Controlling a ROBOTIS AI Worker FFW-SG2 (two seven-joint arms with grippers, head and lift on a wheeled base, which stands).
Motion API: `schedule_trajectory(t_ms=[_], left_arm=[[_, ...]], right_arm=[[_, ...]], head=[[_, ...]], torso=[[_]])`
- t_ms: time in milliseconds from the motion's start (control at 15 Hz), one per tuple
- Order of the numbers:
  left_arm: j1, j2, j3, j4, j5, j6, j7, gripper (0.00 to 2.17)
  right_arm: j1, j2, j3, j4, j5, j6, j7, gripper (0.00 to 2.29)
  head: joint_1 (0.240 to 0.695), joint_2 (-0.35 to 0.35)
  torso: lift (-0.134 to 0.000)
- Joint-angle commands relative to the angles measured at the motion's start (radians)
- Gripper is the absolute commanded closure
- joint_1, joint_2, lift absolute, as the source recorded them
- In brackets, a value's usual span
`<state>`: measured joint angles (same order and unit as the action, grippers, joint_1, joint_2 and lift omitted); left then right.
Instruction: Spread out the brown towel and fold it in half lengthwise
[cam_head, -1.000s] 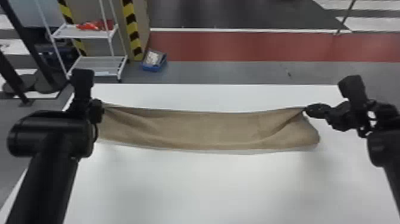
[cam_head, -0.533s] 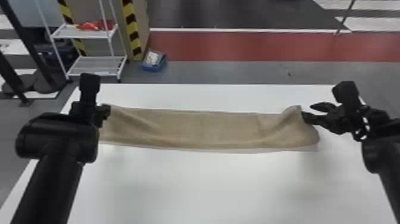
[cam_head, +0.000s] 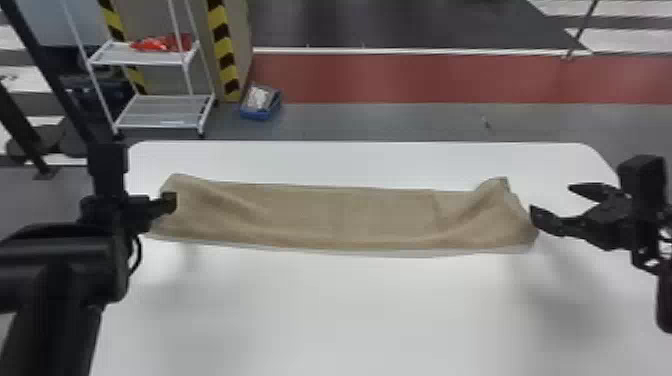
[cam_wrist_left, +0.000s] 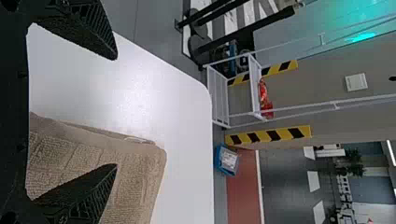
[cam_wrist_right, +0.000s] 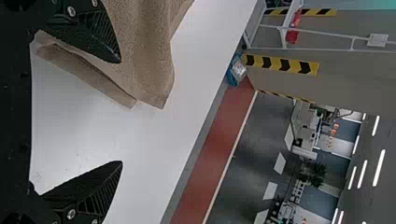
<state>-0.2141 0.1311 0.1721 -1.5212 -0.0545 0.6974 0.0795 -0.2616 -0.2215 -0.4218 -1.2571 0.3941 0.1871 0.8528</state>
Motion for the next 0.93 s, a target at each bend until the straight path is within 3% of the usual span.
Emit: schedule_trajectory(t_ms=[0, 133, 333, 733, 867], left_arm=[[0.03, 0.01, 0.052, -0.008, 0.068, -0.02, -0.027, 0.07], [0.039, 0.013, 0.081, -0.004, 0.125, -0.045, -0.072, 0.08], [0.05, 0.013, 0.093, -0.004, 0.136, -0.045, -0.113, 0.16], [0.074, 0.024, 0.083, -0.001, 0.134, -0.118, -0.124, 0.21], [0.076, 0.027, 0.073, 0.006, 0.127, -0.127, -0.124, 0.22]], right_arm=[[0.041, 0.001, -0.035, -0.016, -0.064, 0.042, 0.022, 0.13], [0.048, 0.007, -0.031, -0.016, -0.08, 0.052, 0.022, 0.15], [0.05, 0.05, -0.037, -0.03, -0.126, 0.073, 0.042, 0.19], [-0.001, 0.053, -0.034, -0.016, -0.225, 0.226, 0.061, 0.2], [-0.024, 0.054, -0.021, 0.008, -0.204, 0.266, 0.06, 0.39]], head=[[0.695, -0.003], [0.695, -0.003], [0.695, 0.008], [0.695, 0.033], [0.695, 0.042]], torso=[[-0.122], [-0.122], [-0.122], [-0.122], [-0.122]])
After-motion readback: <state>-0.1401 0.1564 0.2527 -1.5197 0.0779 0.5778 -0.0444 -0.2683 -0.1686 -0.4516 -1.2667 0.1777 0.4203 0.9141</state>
